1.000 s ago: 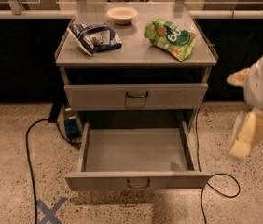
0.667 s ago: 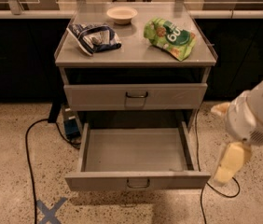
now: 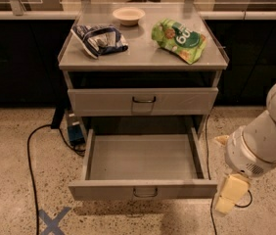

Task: Close middle drawer

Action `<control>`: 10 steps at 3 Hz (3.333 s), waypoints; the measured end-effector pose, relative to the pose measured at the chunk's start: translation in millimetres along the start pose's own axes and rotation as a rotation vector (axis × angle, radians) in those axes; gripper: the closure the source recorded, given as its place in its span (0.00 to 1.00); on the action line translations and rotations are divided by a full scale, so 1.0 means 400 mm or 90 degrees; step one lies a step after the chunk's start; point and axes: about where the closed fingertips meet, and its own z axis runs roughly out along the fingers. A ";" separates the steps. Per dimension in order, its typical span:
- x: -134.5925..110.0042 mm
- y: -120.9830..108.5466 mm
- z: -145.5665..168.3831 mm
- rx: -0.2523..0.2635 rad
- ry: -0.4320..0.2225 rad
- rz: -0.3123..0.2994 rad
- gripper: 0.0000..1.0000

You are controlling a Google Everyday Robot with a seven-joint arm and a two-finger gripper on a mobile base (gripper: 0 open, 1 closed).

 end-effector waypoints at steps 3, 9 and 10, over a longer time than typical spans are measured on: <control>-0.048 0.118 0.391 -0.148 -0.074 0.001 0.00; -0.177 0.147 0.816 -0.240 -0.129 0.001 0.00; -0.151 0.107 0.838 -0.229 -0.135 0.033 0.00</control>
Offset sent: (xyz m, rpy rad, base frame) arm -0.0269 0.0845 -0.1690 0.1952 0.2354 0.0588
